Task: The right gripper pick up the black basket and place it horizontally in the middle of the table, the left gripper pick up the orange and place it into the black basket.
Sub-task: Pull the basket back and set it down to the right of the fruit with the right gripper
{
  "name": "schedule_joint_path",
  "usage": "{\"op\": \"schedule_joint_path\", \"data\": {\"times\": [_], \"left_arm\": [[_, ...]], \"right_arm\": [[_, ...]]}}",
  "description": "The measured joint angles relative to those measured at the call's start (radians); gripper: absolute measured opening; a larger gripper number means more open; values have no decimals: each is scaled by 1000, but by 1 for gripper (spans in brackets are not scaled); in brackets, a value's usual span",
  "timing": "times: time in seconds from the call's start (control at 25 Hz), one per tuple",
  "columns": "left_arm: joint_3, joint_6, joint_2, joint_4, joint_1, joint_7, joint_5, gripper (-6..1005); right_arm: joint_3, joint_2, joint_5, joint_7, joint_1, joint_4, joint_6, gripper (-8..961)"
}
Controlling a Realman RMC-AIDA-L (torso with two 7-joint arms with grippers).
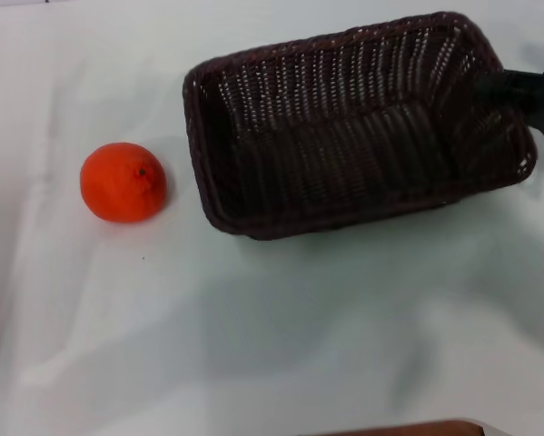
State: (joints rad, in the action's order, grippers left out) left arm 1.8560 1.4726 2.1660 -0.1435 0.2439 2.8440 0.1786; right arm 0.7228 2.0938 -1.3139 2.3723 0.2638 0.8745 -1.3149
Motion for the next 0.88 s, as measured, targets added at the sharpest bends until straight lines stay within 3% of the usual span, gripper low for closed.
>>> {"op": "schedule_joint_path", "data": {"times": [0.08, 0.2, 0.64, 0.88], "left_arm": [[0, 0, 0, 3, 0, 0, 0, 859], [0, 0, 0, 3, 0, 0, 0, 860], [0, 0, 2, 0, 0, 0, 1, 854], [1, 0, 3, 1, -8, 0, -2, 850]], "right_arm": [[-3, 0, -4, -1, 0, -3, 0, 276], [-7, 0, -5, 1, 1, -4, -2, 506], [-1, -4, 2, 8, 38, -79, -50, 727], [-33, -8, 3, 9, 4, -31, -70, 758]]}}
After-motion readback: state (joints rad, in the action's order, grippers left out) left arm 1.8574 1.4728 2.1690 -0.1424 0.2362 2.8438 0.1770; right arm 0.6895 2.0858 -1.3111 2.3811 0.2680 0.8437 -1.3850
